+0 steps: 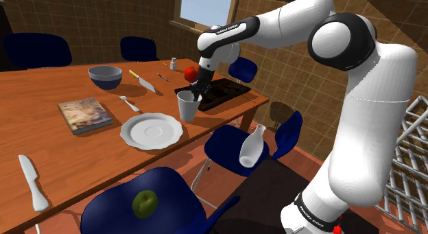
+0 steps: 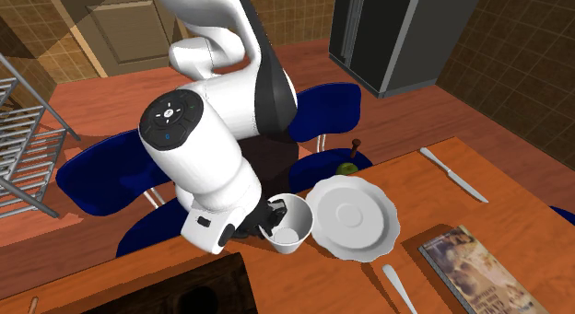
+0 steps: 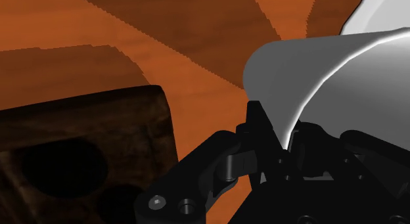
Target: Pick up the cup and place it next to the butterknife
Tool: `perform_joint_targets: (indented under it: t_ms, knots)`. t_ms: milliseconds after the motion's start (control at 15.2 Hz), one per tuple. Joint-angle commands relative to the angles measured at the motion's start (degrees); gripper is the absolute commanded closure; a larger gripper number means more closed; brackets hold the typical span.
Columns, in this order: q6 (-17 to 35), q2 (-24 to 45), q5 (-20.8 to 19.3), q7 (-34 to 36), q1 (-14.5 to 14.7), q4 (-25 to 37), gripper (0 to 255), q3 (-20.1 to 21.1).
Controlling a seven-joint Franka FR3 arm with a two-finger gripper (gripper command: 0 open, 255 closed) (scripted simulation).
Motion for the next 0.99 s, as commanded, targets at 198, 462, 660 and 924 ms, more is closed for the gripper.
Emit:
perform_joint_targets:
  t_ms: [198,462,660,924]
  knots:
    - [-3.10,-1.55,-0.66,0.90,0.03,1.66,255,-0.21]
    - [-5.72,-2.56,-1.14,1.61,0.03,3.36,255,-0.34]
    - [-7.72,-3.21,-1.46,2.13,0.02,4.77,255,-0.43]
    - [-10.45,-3.92,-1.82,2.80,-0.02,6.87,255,-0.53]
